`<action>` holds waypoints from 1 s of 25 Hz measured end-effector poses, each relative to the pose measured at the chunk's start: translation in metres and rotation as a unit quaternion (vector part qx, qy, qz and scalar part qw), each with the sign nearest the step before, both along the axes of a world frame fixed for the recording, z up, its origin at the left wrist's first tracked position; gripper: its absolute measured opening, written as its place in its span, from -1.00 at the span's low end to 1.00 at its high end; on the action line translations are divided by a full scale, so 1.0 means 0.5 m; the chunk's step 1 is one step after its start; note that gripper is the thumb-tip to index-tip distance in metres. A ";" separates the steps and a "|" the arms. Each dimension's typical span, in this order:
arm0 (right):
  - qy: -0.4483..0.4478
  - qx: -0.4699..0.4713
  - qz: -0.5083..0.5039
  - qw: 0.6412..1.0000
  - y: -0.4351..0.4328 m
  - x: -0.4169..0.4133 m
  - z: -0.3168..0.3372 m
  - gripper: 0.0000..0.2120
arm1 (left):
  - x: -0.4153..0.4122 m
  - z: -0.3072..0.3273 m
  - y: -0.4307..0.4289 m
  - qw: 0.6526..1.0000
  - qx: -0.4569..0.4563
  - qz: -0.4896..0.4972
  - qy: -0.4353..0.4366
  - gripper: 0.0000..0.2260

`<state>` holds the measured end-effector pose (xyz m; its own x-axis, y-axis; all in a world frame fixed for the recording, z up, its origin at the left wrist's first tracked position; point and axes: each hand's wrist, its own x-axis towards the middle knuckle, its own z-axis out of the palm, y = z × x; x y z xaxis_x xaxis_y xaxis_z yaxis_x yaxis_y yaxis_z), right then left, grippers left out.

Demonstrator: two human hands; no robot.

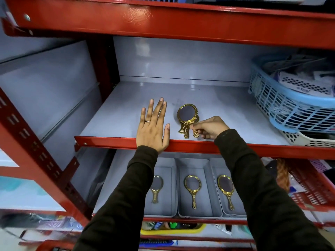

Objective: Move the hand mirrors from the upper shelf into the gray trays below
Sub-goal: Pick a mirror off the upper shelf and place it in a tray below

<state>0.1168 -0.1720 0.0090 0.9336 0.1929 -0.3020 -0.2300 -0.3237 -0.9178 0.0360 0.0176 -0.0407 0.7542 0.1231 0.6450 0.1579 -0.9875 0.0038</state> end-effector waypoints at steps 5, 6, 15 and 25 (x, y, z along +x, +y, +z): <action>0.037 0.087 0.026 0.995 -0.058 -0.053 0.035 -0.72 | -0.002 0.001 -0.002 1.000 0.003 0.004 0.012 -0.36; 0.040 0.097 0.028 0.994 -0.075 -0.068 0.038 -0.75 | -0.002 0.001 -0.002 1.000 0.003 0.006 0.014 -0.36; 0.065 0.093 0.095 0.989 -0.252 -0.213 0.000 -0.64 | -0.008 -0.004 -0.007 1.000 -0.003 0.018 0.012 -0.37; 0.196 0.060 0.026 0.979 -0.373 -0.237 -0.252 -0.72 | 0.000 -0.011 -0.005 1.000 -0.003 0.021 -0.002 -0.38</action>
